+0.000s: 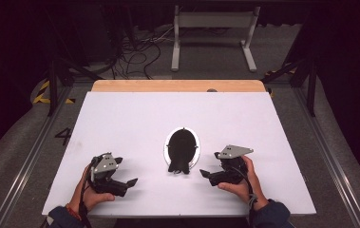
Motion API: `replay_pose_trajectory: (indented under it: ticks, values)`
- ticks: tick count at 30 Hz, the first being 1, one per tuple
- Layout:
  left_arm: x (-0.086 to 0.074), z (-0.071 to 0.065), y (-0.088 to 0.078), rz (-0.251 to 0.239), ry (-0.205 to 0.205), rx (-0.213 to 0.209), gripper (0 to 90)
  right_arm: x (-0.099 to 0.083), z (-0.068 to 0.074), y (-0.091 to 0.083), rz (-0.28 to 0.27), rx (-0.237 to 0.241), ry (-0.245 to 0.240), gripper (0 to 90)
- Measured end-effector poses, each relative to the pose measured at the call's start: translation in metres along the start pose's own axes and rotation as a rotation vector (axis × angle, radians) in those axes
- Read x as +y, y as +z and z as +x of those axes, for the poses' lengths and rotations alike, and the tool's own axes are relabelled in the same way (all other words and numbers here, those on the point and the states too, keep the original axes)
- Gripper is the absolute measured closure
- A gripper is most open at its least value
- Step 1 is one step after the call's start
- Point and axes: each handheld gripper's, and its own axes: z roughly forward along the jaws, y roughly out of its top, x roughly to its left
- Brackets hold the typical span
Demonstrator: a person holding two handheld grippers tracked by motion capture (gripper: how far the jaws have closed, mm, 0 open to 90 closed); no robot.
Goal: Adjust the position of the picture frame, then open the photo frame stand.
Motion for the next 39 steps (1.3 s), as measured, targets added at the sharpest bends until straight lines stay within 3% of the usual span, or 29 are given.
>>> replay_pose_trajectory:
  ticks: [14,22,26,34,37,39]
  values:
    - [-0.009,0.000,-0.008,0.007,0.013,0.036,8.1,0.002,0.003,0.011,0.040,0.030,-0.004,22.7]
    - [-0.009,-0.003,-0.009,-0.002,0.012,0.061,10.3,0.002,0.007,0.008,0.052,0.032,-0.022,40.1]
    - [-0.009,-0.006,-0.010,-0.014,0.030,0.064,10.6,0.002,0.013,0.010,0.080,0.069,-0.032,49.8]
    - [-0.010,-0.005,-0.009,-0.009,0.030,0.055,11.8,0.006,0.021,0.020,0.114,0.137,-0.058,62.1]
    - [-0.010,-0.006,-0.007,0.000,0.033,0.051,12.3,0.007,0.024,0.022,0.117,0.139,-0.056,62.3]
    - [-0.010,-0.007,-0.006,0.005,0.034,0.053,12.3,0.009,0.027,0.023,0.118,0.120,-0.050,57.3]
